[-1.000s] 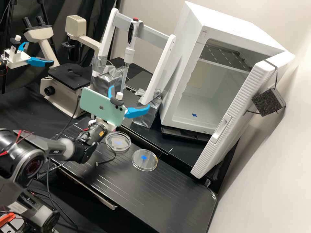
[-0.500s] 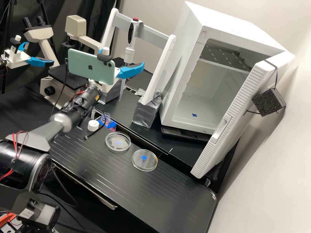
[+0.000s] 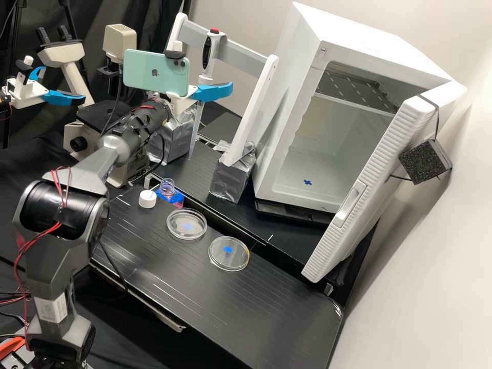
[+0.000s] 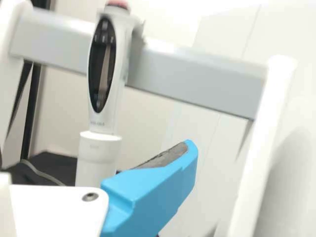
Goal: Use the pipette
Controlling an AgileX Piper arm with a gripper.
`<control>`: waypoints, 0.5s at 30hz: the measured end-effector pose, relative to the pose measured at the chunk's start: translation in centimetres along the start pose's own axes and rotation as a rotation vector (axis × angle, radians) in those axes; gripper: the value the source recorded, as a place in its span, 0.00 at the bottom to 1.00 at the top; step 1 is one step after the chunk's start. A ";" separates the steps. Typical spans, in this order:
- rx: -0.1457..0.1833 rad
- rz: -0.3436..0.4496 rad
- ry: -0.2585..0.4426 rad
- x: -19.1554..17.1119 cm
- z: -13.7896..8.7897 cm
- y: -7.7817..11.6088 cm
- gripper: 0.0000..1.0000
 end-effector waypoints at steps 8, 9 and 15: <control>-0.001 0.013 -0.026 1.0 0.8 0.8 0.00; -0.001 0.019 -0.025 1.0 0.7 1.0 0.00; -0.002 0.032 -0.026 1.1 0.5 1.5 0.00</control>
